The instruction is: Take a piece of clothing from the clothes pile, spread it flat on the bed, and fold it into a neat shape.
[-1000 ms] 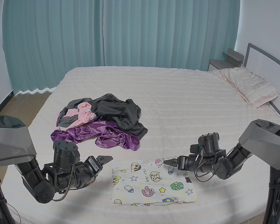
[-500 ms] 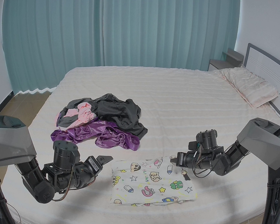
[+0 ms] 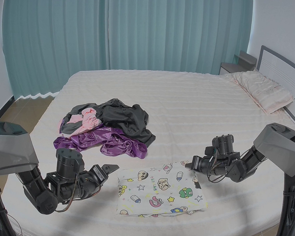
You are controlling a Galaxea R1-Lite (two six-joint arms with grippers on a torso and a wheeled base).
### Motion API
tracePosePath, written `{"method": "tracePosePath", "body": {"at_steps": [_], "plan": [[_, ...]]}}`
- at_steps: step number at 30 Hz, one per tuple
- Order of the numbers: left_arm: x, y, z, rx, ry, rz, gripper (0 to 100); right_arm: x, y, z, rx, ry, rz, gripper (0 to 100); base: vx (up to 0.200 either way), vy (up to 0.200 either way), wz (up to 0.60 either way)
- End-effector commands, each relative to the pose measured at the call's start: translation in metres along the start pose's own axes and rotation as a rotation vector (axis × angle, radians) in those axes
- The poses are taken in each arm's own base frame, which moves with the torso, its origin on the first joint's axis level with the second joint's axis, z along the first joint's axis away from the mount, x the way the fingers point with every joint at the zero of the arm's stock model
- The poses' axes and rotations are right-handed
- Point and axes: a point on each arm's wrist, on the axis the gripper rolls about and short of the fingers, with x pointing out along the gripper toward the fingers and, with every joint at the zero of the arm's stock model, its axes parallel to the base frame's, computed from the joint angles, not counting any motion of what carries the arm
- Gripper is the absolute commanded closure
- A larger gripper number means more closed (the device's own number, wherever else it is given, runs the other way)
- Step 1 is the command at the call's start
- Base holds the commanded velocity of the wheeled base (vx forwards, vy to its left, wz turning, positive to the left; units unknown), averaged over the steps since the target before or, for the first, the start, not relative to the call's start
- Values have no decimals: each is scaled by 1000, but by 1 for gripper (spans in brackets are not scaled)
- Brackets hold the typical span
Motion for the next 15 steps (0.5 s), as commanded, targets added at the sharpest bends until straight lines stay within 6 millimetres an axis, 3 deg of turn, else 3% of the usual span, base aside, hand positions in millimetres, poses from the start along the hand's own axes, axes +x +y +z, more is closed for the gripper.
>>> {"method": "tracePosePath", "body": {"at_steps": [1,13,14,15], "plan": [[1,1,0,-1,1,6,0,1,-3,-2,5,7,-7,100,0,0,0],[8,-13,-5,25,-39,-19,0,1,-11,1,23,-4,-66,100,0,0,0],[9,-16,-6,29,-45,-23,0,0,-12,1,24,-4,-67,0,0,0,0],[10,-18,-6,32,-49,-28,0,-1,-13,2,26,-5,-67,0,0,0,0]]}}
